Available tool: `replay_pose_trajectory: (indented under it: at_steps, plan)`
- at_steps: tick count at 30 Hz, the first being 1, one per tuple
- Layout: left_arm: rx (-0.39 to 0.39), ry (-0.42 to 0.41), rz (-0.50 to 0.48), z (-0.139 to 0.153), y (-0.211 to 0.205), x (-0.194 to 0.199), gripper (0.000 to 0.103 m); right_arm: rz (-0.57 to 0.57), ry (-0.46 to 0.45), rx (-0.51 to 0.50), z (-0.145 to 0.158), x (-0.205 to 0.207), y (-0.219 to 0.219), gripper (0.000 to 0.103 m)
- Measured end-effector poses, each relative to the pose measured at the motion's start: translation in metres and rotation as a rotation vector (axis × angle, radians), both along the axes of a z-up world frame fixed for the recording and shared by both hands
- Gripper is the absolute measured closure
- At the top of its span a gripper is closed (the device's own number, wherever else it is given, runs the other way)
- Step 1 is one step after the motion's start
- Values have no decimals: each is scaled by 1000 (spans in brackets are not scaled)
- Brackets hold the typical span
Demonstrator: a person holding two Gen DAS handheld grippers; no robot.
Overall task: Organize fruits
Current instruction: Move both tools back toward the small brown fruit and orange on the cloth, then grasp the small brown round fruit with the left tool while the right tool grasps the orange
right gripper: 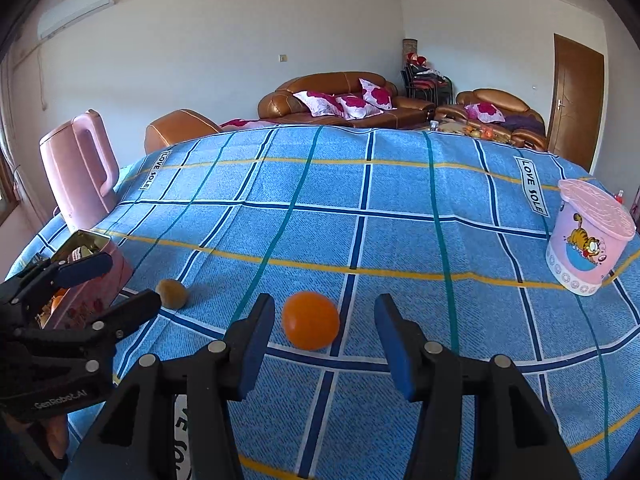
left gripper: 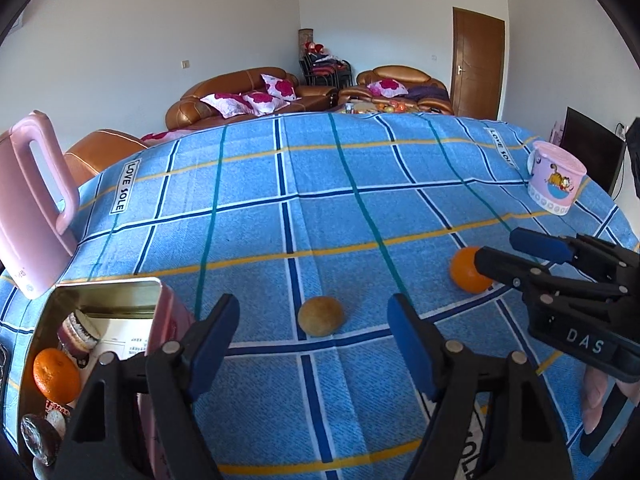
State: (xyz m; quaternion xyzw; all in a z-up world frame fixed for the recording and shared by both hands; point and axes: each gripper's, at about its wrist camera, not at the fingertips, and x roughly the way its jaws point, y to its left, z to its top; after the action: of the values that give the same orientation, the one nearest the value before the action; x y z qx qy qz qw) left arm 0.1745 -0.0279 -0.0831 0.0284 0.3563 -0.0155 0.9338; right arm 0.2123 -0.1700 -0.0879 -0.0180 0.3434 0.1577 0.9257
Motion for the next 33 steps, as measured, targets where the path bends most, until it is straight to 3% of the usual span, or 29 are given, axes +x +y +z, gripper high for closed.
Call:
replay_pose_trajectory:
  at_steps: [3,8,10,14,23,33]
  plan:
    - [-30,52,-15,-8,1,10,37,13,28,-8,-4,5,5,49]
    - [-70,125,-38,-17,0,24,45,32,70,-42,-11,12,15,49]
    - [-105,156,-28,-22,5,30,59,38,89,-42,-13,15,16,50]
    - [-142,162,-27,-23,9,31,72,50,137,-37,-19,22,17,63]
    - [-156,136,-46,-20,9,26,73,65,137,-20,-18,21,17,66]
    - [-145,49,-68,-5,8,14,73,78,67,-16,-9,11,17,66]
